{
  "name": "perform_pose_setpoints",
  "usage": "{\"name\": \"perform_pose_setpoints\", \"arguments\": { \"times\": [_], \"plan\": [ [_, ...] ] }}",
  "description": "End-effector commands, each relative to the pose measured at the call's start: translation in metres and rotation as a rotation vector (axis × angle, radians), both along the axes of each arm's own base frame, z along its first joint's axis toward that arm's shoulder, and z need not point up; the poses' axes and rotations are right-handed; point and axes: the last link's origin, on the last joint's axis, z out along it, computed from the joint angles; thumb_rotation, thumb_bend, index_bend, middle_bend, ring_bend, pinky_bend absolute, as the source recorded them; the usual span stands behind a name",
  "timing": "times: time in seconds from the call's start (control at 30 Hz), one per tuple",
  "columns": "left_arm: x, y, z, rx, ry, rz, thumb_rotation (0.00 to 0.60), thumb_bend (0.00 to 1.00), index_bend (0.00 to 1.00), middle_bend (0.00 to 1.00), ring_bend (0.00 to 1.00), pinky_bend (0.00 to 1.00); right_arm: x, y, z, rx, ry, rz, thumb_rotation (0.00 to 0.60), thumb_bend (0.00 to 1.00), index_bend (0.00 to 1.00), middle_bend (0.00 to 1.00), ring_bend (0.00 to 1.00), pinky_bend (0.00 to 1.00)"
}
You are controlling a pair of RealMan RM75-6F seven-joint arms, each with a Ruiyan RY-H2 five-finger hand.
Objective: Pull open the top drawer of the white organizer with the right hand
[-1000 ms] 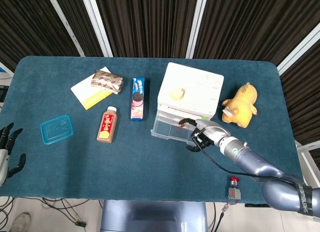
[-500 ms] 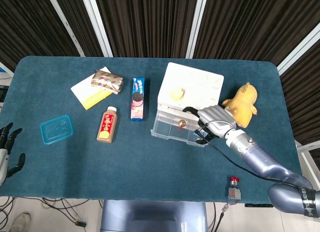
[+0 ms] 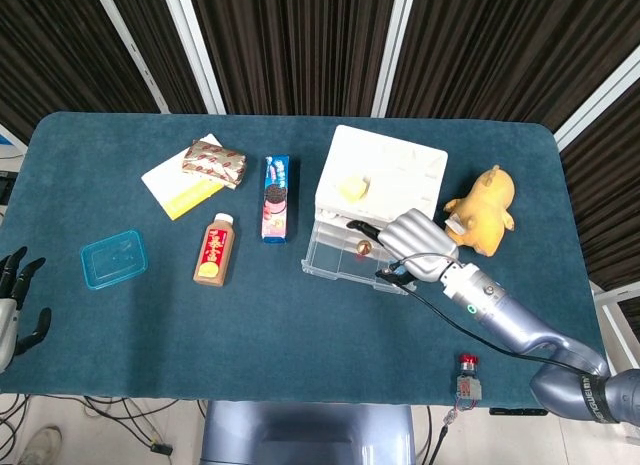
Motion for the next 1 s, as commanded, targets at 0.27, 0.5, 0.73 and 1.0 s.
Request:
{"name": "perform_pose_setpoints", "arguments": {
  "times": [0.27,0.5,0.73,1.0],
  "plan": [
    [0.0,0.001,0.0,0.003,0.005,-0.001,0.6,0.44,0.12,0.0,0.0,0.0,-0.008,-0.013,-0.016,-0.023,0.058,0.094,0.6,0.22,0.18,0.92,1.0,1.0],
    [0.0,0.001,-0.001,0.0,0.008,0.0,0.6,0.44,0.12,0.0,0.0,0.0,-0.008,-0.017,-0.022,-0.042,0.125,0.152,0.6,0.2,0.18,0.92,1.0,1.0],
    [0.0,0.001,-0.002,-0.002,0.01,0.002,0.6,0.44,0.12,0.0,0.0,0.0,-0.011,-0.016,-0.038,-0.017,0.148,0.158,0.6,0.2,0.19,0.93,1.0,1.0],
    [-0.001,0.001,-0.001,-0.001,0.008,0.003,0.6,0.44,0.12,0.0,0.0,0.0,-0.01,-0.022,-0.042,-0.026,0.157,0.153,0.6,0.23,0.19,0.93,1.0,1.0]
  ]
}}
